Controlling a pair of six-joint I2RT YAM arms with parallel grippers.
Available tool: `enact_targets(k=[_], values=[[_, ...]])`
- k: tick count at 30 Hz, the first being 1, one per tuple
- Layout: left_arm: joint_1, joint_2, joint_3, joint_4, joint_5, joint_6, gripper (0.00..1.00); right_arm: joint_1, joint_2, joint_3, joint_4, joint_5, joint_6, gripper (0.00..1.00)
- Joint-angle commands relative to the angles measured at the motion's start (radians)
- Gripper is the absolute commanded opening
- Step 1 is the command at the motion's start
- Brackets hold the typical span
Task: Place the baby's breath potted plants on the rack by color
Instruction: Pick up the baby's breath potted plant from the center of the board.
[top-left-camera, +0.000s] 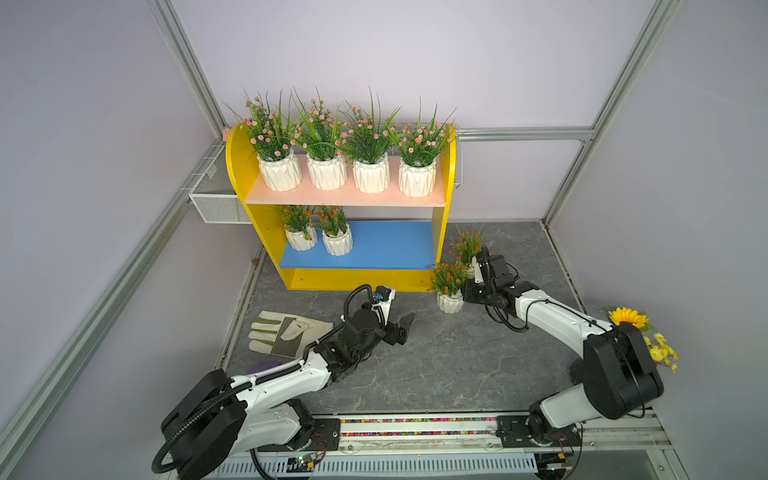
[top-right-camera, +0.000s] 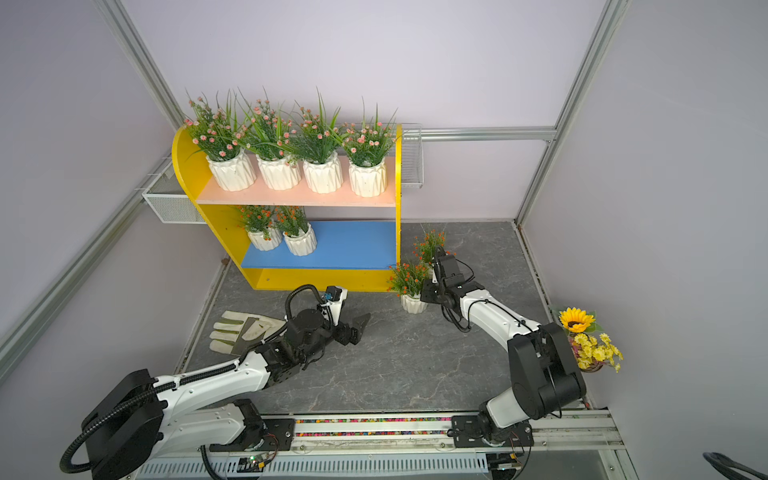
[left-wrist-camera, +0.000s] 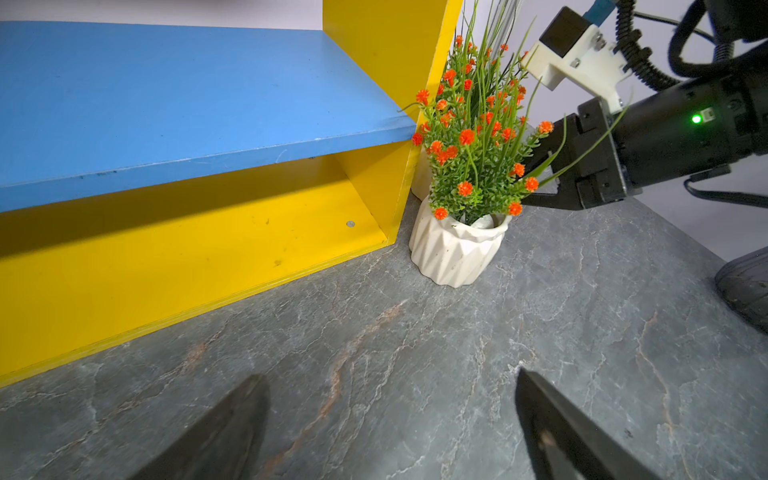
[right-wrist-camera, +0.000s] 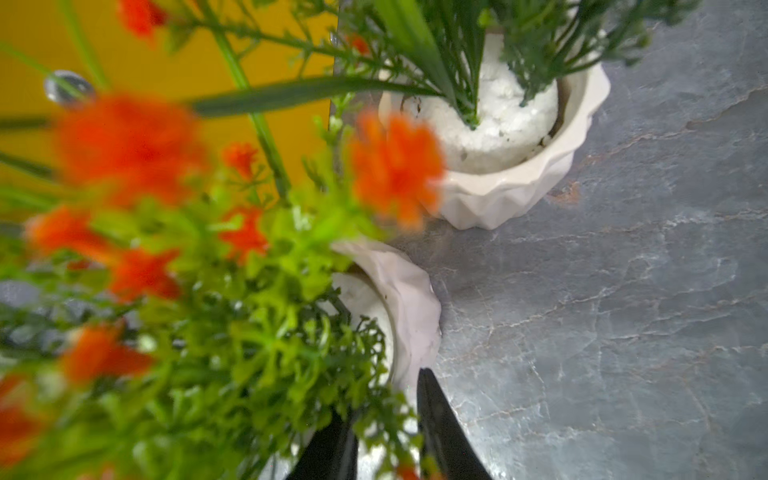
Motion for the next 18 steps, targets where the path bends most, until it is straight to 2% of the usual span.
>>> enact_targets(k=[1,8,18], values=[[-0.005,-0.023,-0.020,0.001,-0.004,0.005,0.94,-0.004,0.032,0.027,0.017,0.007,-0.006,0.25],[-0.005,-0.037,-0.027,0.000,-0.005,0.006,0.94,-0.004,0.064,0.049,0.013,0.010,-0.006,0.24],[-0.009,-0.044,-0.032,-0.008,0.006,0.005,0.94,-0.004,0.074,0.074,-0.035,-0.007,-0.019,0.11]])
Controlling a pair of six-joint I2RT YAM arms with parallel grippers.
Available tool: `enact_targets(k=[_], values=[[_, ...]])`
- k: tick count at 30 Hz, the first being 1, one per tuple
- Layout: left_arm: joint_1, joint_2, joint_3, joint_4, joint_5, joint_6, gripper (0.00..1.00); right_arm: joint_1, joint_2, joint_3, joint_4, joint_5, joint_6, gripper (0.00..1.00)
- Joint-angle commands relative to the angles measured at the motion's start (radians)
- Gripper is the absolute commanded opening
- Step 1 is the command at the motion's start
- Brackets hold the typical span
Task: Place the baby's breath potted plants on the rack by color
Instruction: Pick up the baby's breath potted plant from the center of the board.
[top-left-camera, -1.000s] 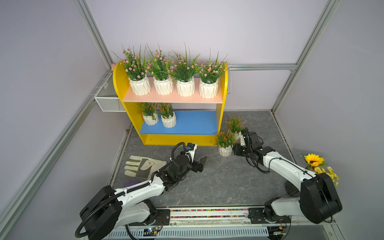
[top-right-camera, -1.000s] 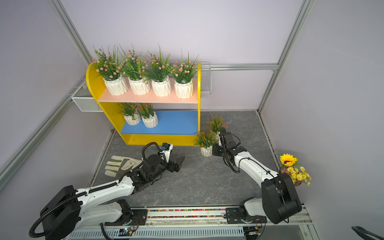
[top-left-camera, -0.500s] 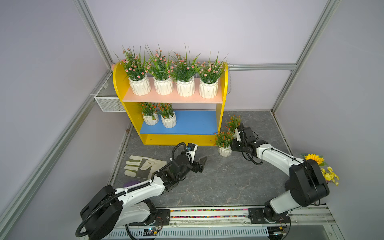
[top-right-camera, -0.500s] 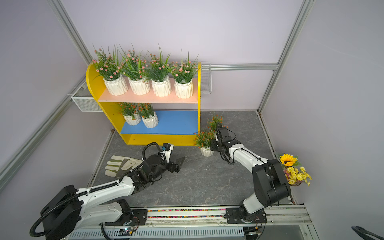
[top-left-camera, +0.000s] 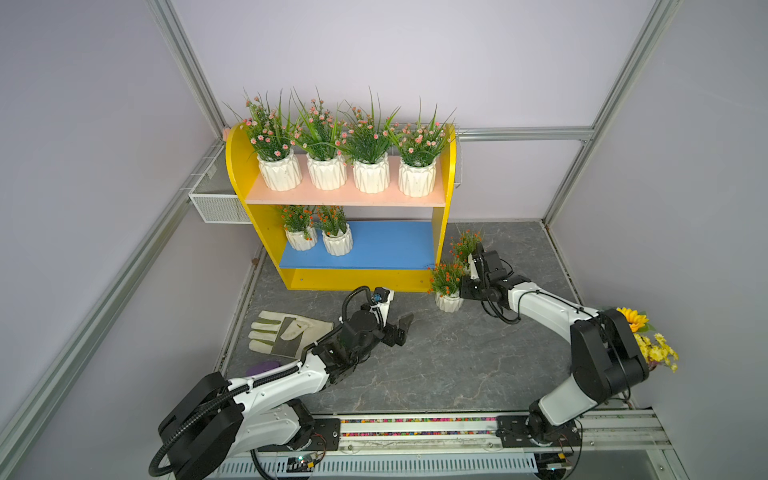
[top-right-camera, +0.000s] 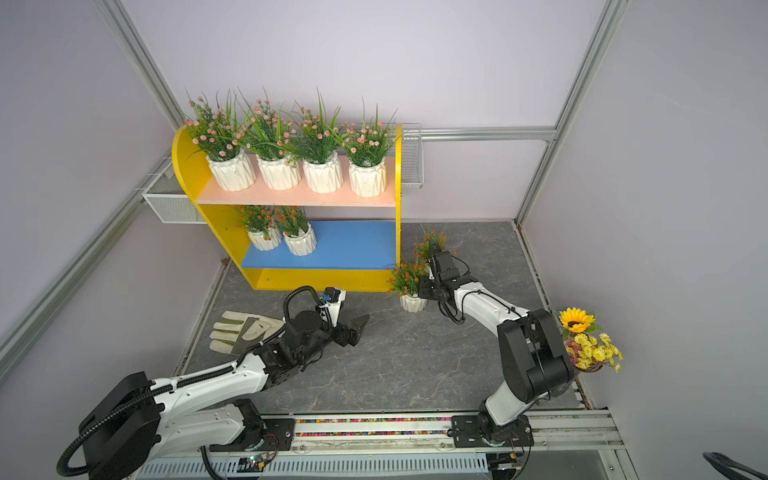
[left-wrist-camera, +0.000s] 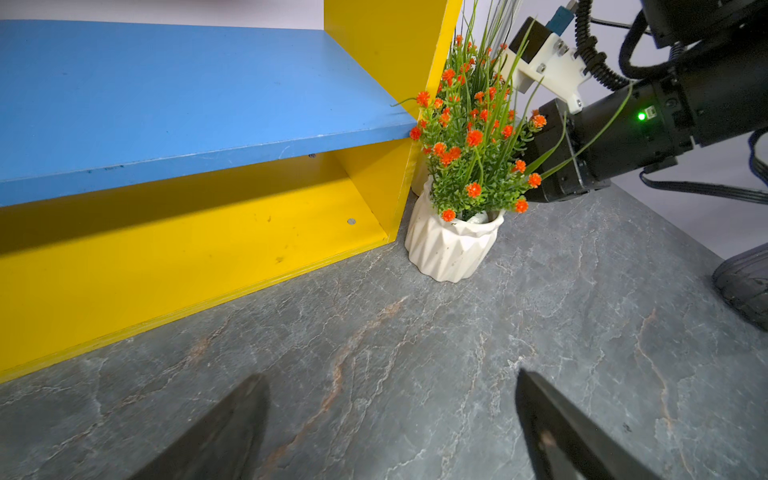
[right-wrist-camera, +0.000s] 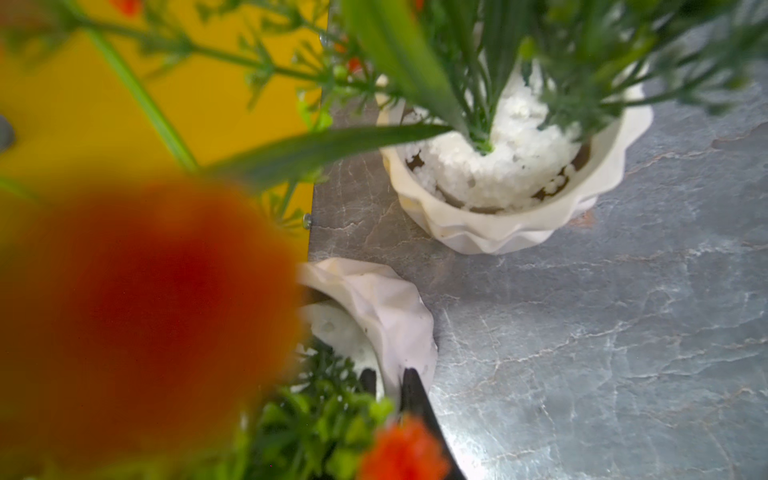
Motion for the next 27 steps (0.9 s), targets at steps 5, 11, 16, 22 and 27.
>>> enact_targets(k=[5,11,16,22,27], values=[[-0.008,-0.042,-0.032,-0.002,0.011,0.009,0.94,-0.003,-0.046,0.009,-0.060,-0.052,-0.020,0.08],[-0.010,-0.044,-0.051,0.002,0.029,0.025,0.95,-0.003,-0.113,-0.025,-0.068,-0.129,-0.020,0.07],[-0.010,-0.045,-0.062,0.002,0.049,0.036,0.95,0.017,-0.166,-0.058,-0.078,-0.171,-0.016,0.07],[-0.016,-0.038,-0.082,0.051,0.110,0.051,0.95,0.085,-0.217,-0.079,-0.092,-0.175,-0.001,0.07],[-0.041,-0.035,-0.095,0.091,0.125,0.075,0.95,0.164,-0.237,-0.065,-0.100,-0.163,0.019,0.07]])
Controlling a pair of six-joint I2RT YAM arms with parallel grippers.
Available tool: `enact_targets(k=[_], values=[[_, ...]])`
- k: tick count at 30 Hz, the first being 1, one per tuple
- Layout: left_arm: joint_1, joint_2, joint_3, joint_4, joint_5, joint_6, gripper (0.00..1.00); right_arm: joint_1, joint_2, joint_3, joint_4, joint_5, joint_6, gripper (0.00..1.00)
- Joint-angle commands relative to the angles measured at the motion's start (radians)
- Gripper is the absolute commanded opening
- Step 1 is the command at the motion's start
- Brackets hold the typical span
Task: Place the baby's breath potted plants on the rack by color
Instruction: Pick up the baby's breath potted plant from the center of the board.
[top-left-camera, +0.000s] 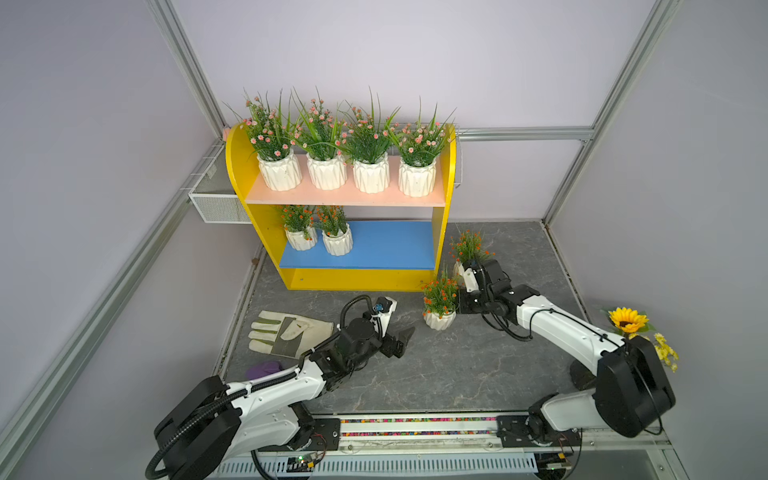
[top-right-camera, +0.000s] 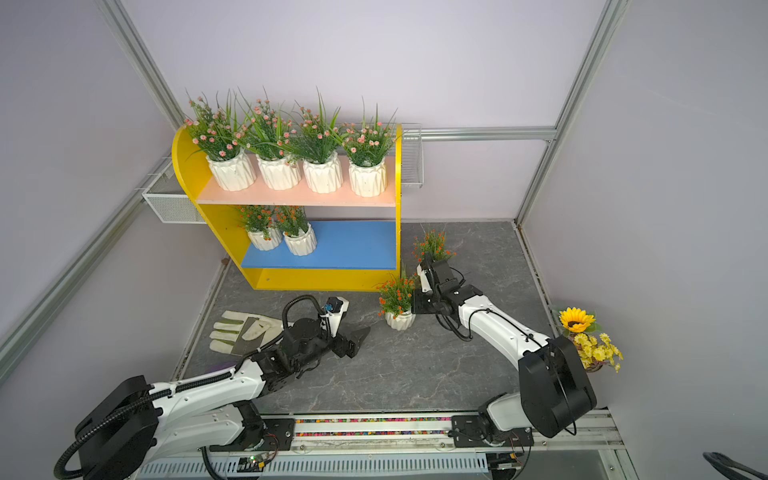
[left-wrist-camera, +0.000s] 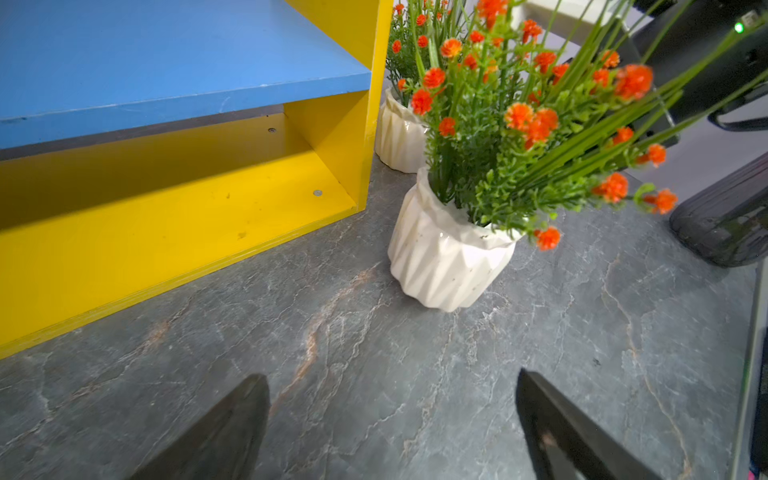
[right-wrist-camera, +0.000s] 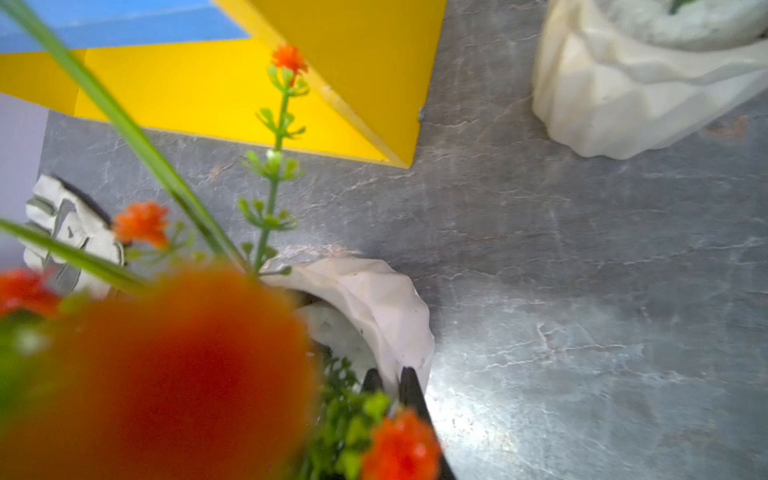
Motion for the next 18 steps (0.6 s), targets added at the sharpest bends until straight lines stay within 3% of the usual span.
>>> enact_targets(k=[1,18], values=[[-0.018,-0.005,-0.015,0.056,0.028,0.031,0.95,0.044,-0.044,0.015,0.025,-0.025,0.029,0.07],[-0.080,0.061,0.024,0.067,0.008,0.074,0.95,0.191,-0.010,0.089,0.034,-0.019,0.040,0.07]])
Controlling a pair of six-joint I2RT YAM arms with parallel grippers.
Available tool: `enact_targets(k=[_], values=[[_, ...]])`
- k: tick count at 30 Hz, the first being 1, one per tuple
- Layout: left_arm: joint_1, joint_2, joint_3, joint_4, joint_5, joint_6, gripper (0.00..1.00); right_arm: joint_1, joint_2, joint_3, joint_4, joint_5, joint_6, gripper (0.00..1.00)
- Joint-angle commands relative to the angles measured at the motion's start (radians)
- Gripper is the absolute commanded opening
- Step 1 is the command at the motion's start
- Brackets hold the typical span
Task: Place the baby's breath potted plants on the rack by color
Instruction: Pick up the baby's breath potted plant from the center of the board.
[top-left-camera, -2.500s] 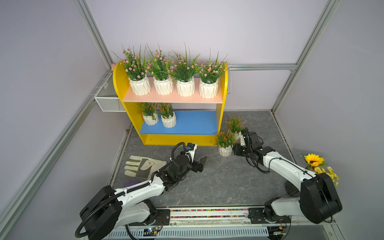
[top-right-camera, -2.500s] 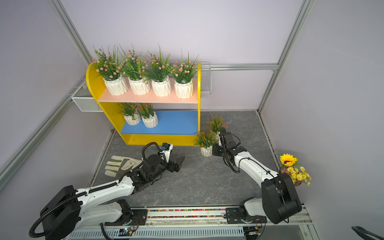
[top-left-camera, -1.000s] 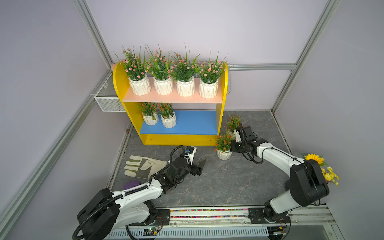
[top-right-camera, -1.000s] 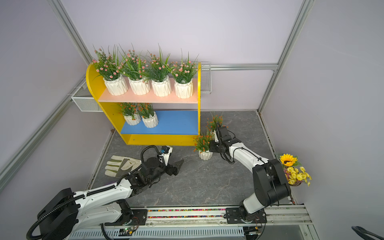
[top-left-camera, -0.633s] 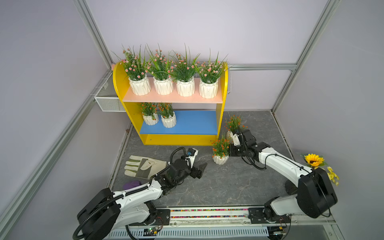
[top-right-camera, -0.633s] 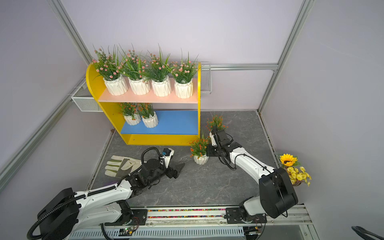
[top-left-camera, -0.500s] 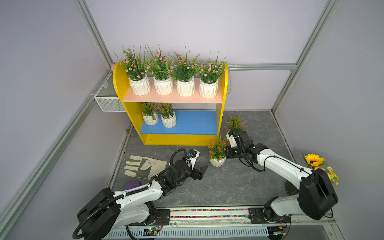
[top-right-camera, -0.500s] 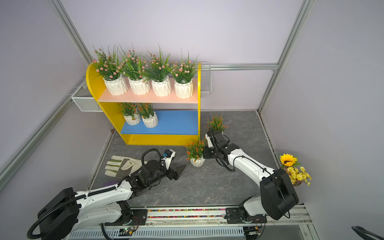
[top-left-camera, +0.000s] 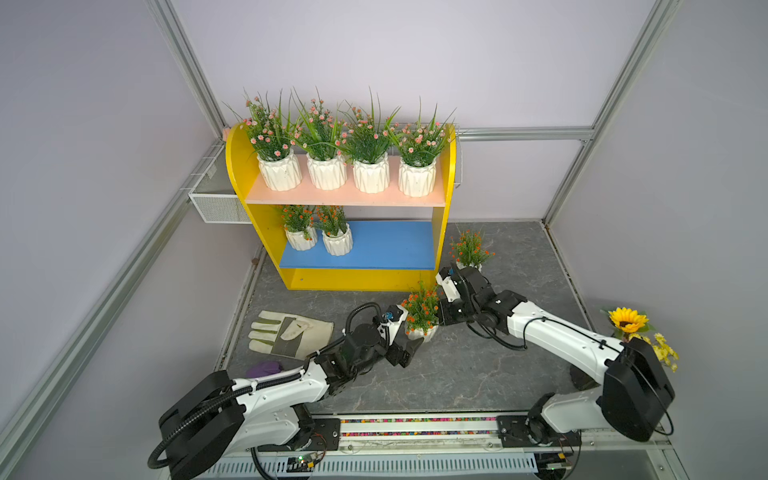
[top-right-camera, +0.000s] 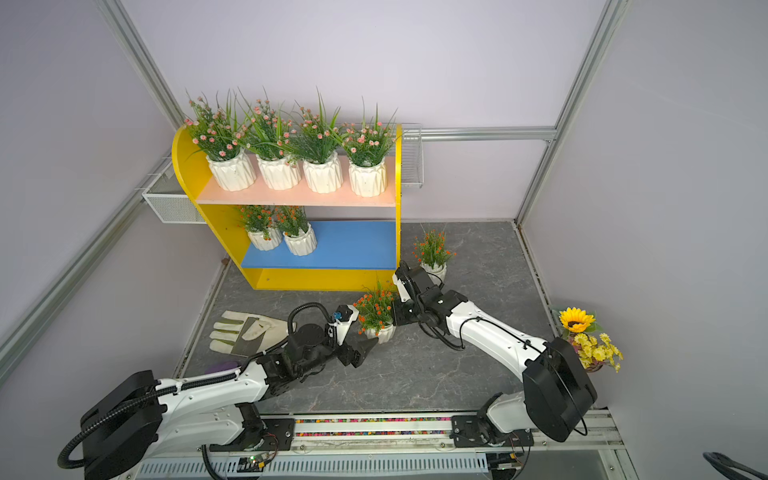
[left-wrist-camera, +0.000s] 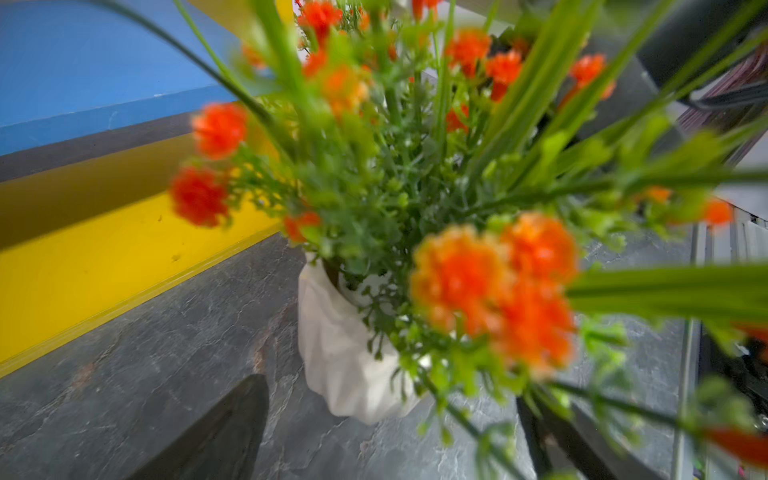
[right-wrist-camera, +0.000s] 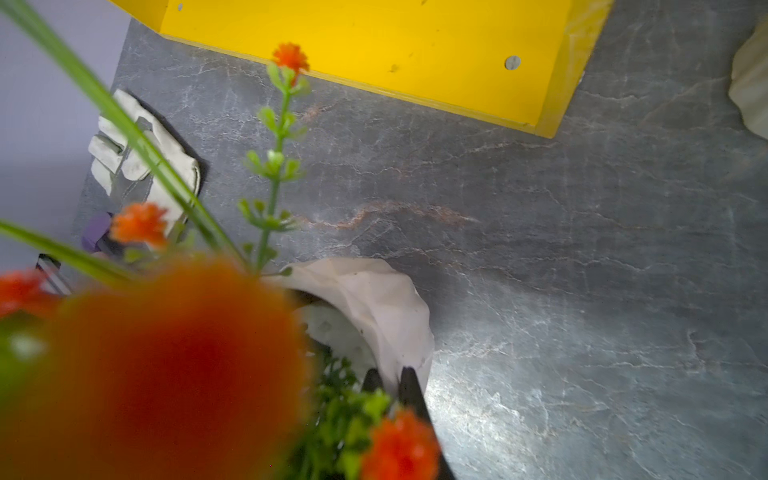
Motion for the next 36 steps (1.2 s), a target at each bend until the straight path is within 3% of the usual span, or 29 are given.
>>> enact_targets(k=[1,26,36], values=[[-0.012,0.026,0.031,0.019,-0.029,0.016,0.95,0.021,0.001,0.047,0.054,-0.019,0.019,0.07],[-0.065,0.112,0.075,0.066,-0.109,0.031,0.95,0.128,-0.006,0.058,0.083,-0.033,0.042,0.07],[-0.065,0.139,0.086,0.068,-0.033,0.045,0.97,0.133,0.002,0.053,0.116,-0.043,0.054,0.07]])
